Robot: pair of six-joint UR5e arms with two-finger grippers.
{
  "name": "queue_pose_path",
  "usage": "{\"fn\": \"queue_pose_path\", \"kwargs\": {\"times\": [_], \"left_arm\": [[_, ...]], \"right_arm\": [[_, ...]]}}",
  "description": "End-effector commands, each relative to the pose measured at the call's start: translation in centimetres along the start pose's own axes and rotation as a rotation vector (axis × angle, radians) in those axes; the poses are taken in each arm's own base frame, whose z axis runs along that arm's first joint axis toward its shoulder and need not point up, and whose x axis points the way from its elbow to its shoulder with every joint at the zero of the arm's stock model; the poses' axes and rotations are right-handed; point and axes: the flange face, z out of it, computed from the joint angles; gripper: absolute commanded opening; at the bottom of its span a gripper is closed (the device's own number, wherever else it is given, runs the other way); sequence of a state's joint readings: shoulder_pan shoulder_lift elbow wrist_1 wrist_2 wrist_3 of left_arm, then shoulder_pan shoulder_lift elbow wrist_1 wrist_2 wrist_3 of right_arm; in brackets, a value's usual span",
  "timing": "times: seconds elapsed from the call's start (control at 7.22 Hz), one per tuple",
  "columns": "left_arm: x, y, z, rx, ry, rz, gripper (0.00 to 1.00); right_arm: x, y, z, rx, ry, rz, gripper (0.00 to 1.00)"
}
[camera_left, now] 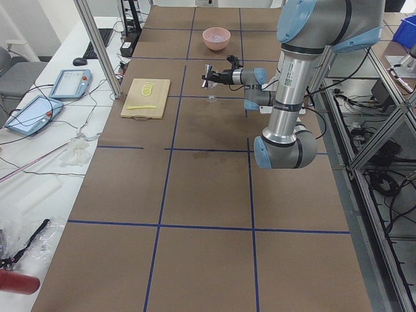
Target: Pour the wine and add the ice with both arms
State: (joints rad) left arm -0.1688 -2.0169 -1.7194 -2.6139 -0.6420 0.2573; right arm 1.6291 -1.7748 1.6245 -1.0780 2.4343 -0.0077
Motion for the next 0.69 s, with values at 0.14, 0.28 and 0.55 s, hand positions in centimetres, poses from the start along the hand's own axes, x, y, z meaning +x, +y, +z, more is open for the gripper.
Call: {"fn": "queue_pose_path", "kwargs": {"times": [0.14, 0.28, 0.55], "left_arm": [[-0.46, -0.47, -0.02, -0.005, -0.032, 0.181, 0.0], [-0.61, -0.45, 0.01, -0.013, -0.05, 0.251, 0.0], [-0.92, -0.49, -0.06, -0.024, -0.07, 0.369, 0.0]], "right_arm": [[0.18, 0.21, 0.16, -0.004, 0.0, 0.005, 1.0], [0.21, 0.31, 0.18, -0.005, 0.0, 0.006, 1.0], [0.26, 0.5, 0.22, -0.007, 0.0, 0.008, 1.0]]}}
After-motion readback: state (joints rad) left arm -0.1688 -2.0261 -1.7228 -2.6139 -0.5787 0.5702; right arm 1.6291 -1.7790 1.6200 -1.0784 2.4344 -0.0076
